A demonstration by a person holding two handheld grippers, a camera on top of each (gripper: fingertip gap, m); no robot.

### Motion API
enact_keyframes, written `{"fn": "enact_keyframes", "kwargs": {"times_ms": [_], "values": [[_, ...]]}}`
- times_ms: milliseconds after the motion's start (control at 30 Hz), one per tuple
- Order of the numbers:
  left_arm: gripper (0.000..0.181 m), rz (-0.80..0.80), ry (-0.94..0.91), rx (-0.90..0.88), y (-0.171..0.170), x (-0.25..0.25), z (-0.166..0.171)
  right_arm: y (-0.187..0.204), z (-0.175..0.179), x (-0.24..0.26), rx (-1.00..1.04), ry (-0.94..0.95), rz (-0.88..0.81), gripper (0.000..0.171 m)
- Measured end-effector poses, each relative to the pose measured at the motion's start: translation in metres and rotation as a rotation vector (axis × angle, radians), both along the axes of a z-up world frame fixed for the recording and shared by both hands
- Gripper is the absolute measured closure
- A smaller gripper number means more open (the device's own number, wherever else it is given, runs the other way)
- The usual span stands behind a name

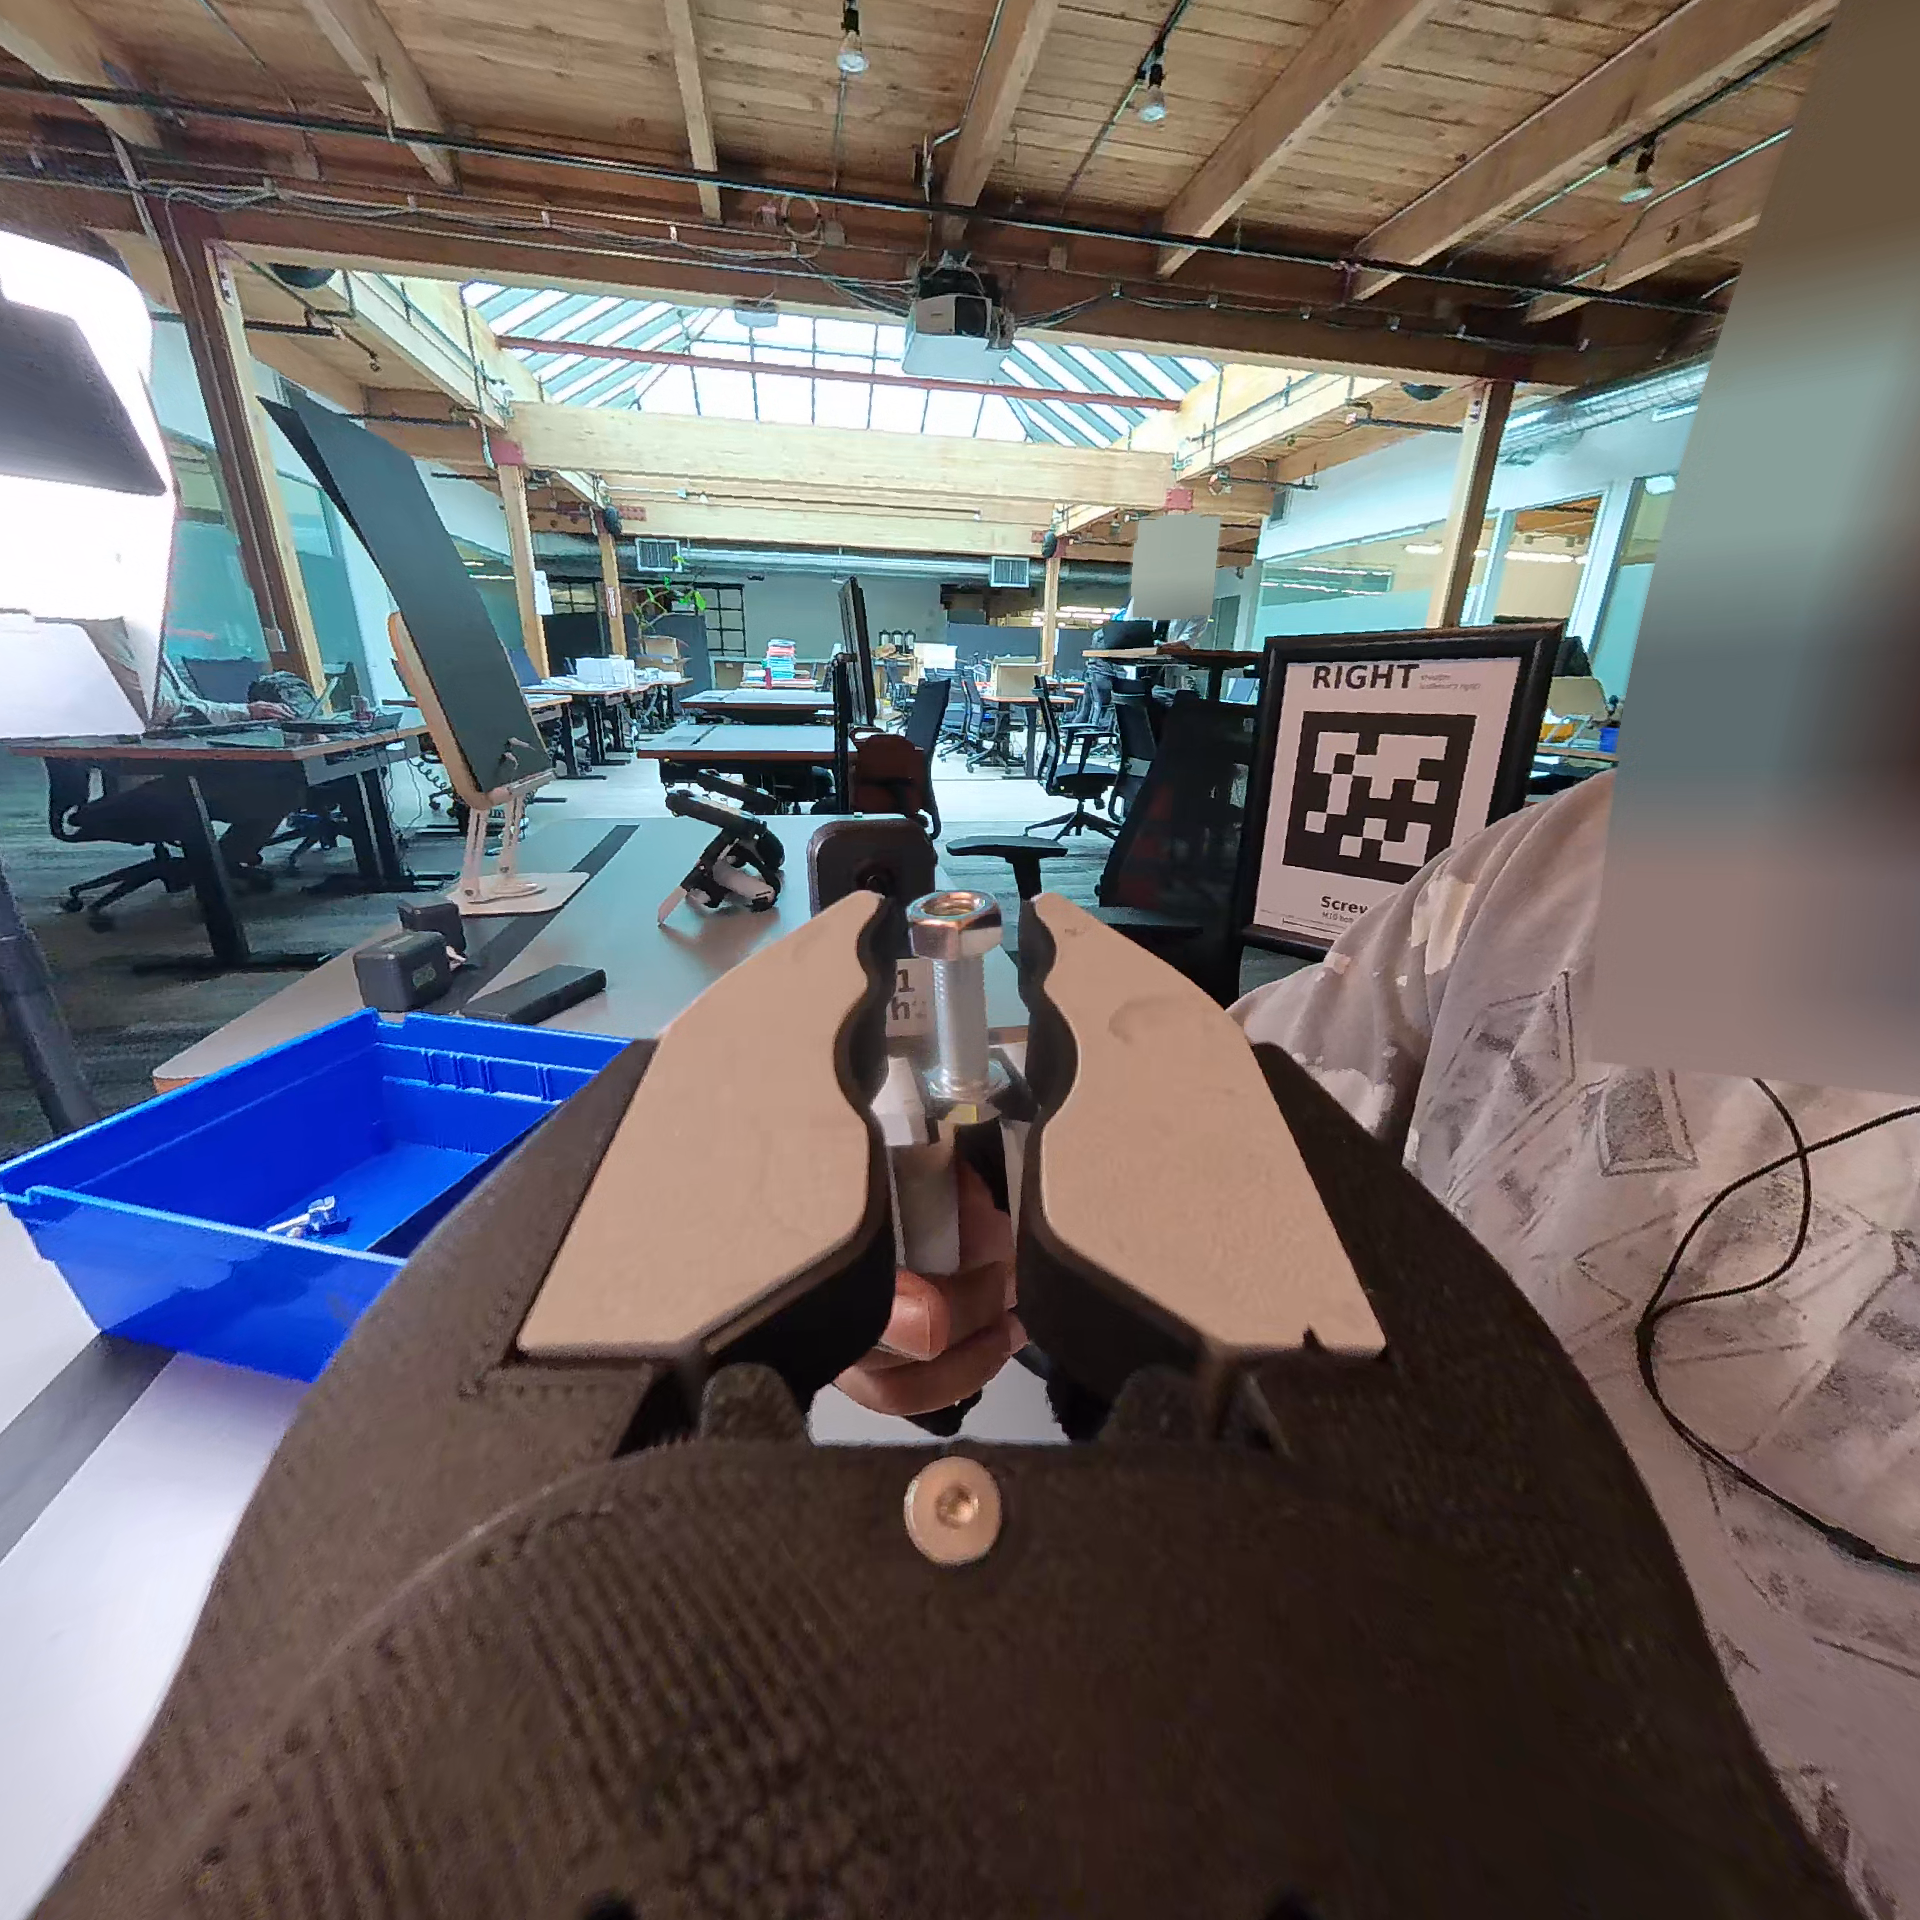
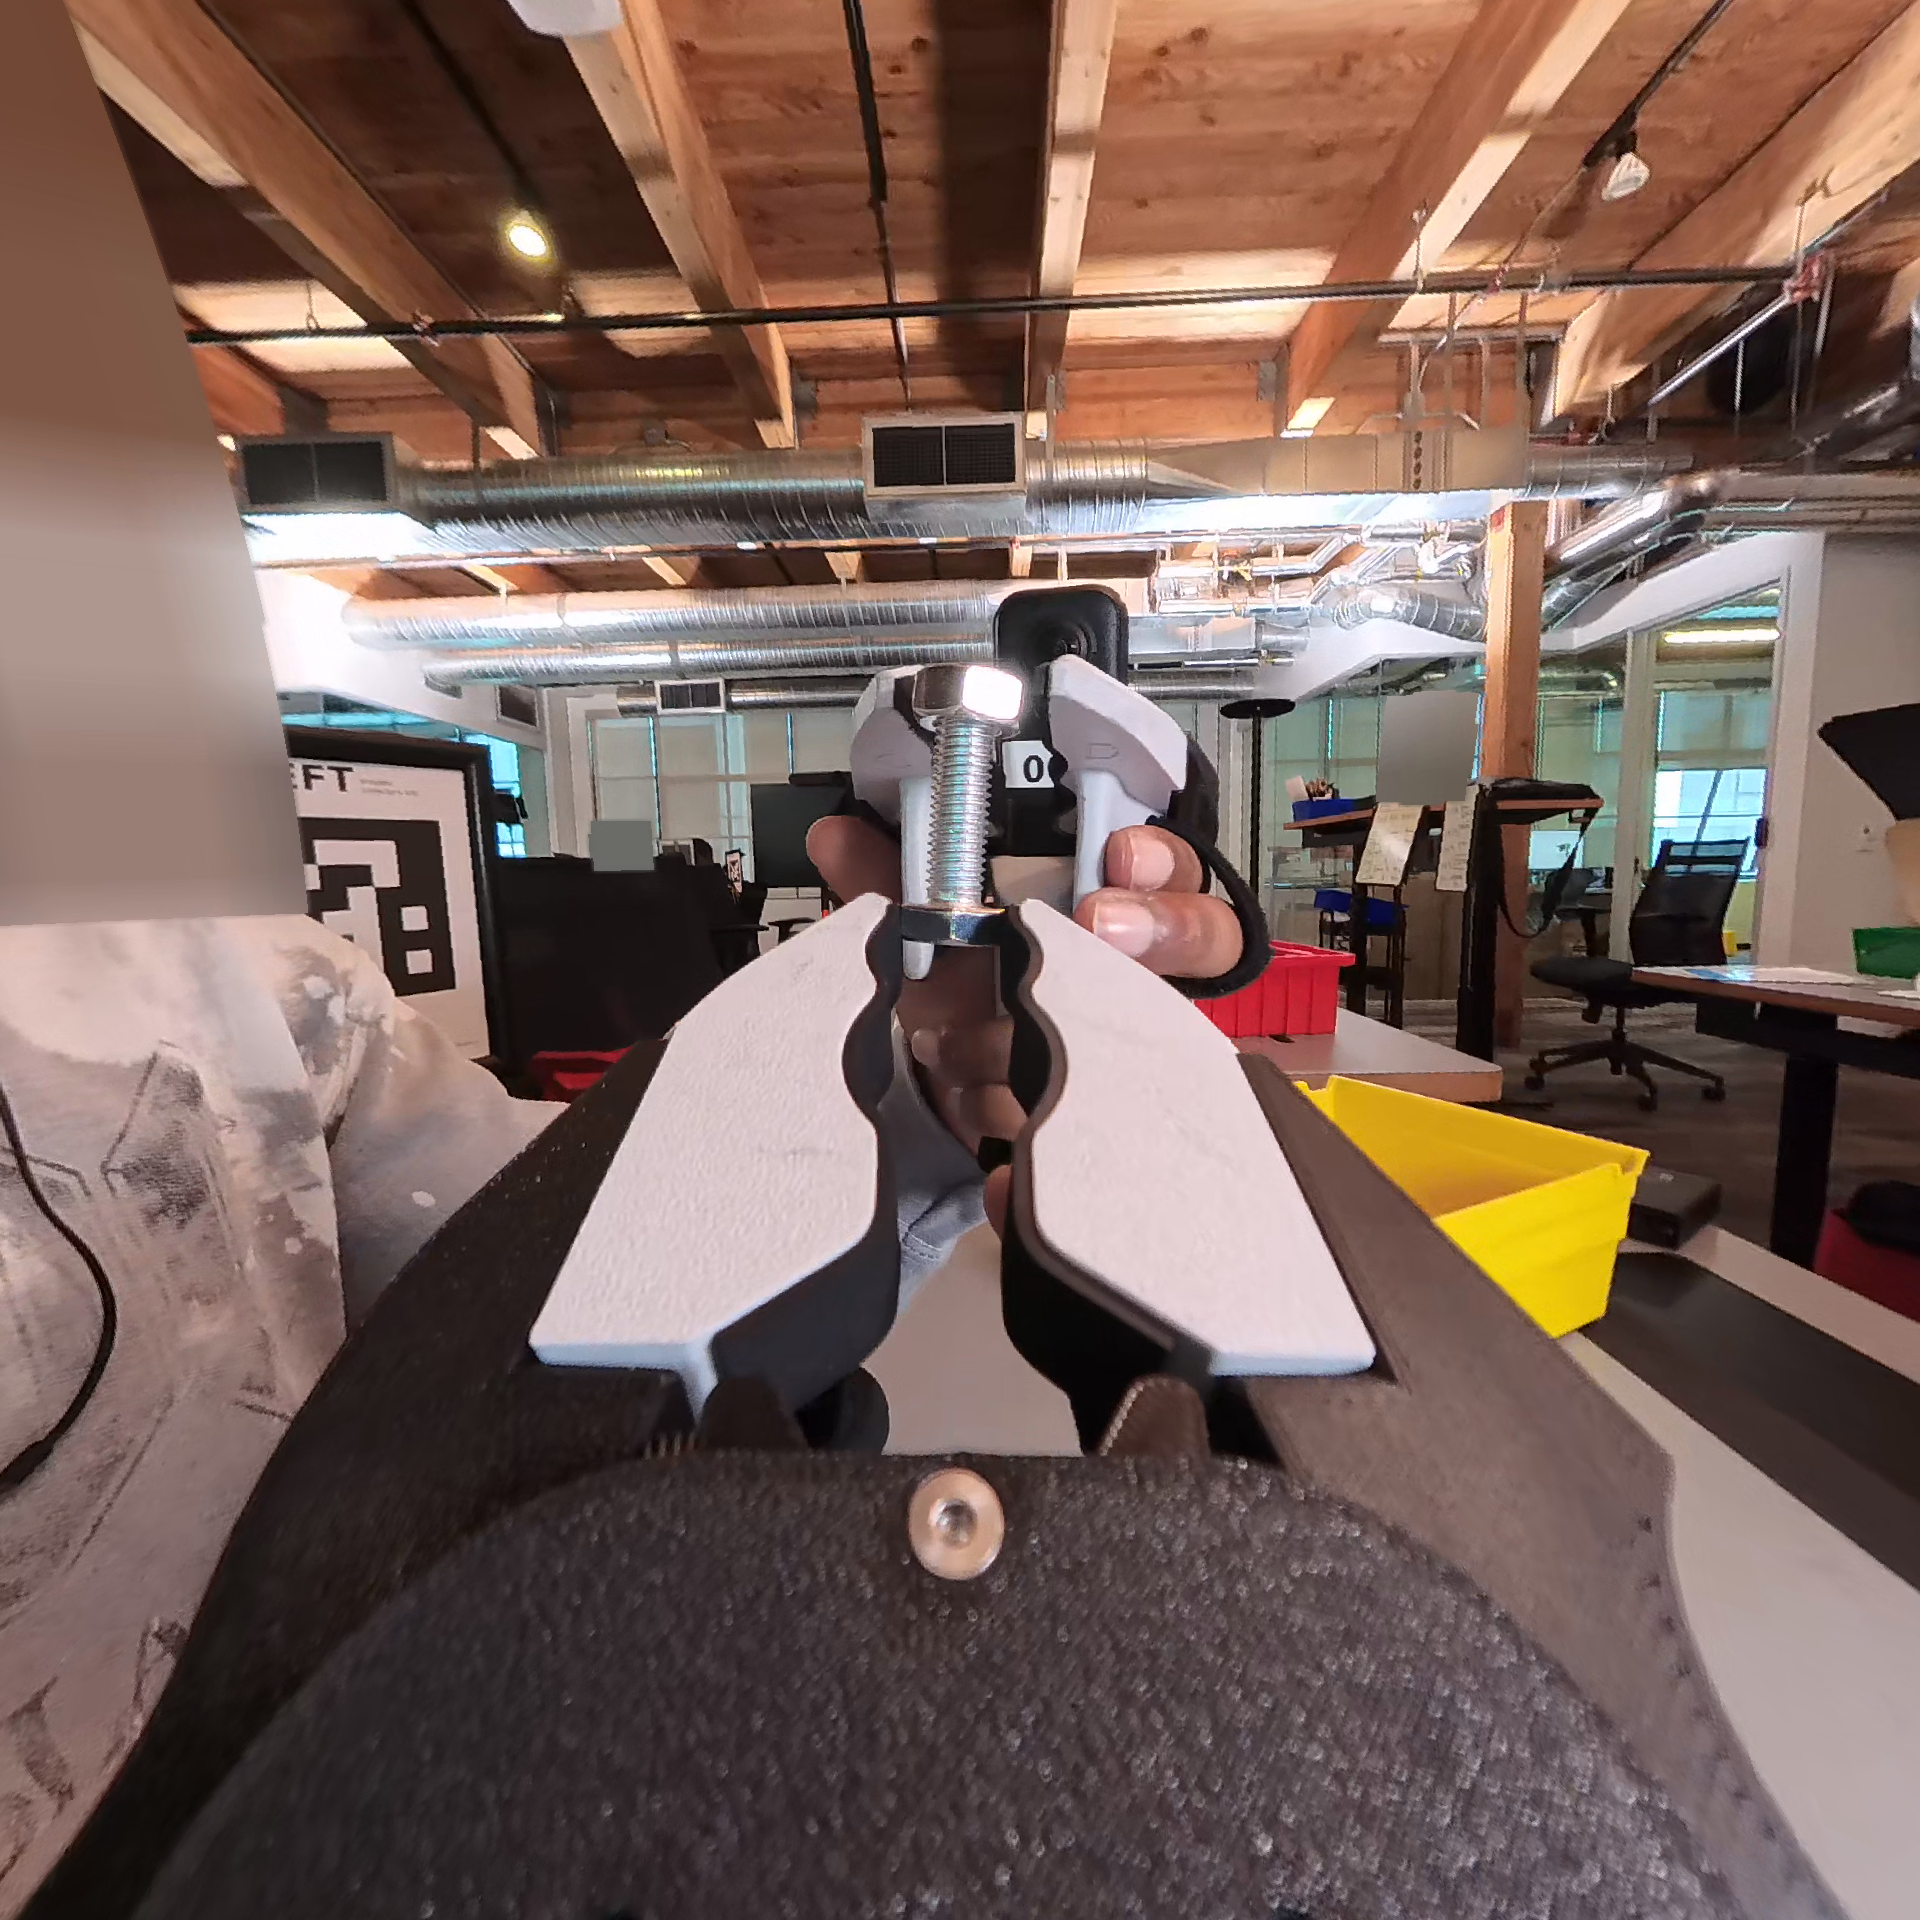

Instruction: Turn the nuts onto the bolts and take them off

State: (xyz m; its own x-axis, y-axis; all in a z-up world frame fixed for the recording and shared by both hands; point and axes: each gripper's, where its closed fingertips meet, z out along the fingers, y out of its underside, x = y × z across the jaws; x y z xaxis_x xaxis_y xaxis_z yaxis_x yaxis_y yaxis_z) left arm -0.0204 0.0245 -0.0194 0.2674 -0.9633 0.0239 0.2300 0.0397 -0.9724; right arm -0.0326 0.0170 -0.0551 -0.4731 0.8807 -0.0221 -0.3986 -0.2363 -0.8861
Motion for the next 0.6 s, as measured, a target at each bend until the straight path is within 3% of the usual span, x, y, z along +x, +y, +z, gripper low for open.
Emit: {"fn": "enact_keyframes", "kwargs": {"times_ms": [600], "values": [[0.156, 0.023, 0.014, -0.032, 0.011, 0.003, -0.013, 0.007, -0.009, 0.003, -0.019, -0.005, -0.004, 0.153]]}}
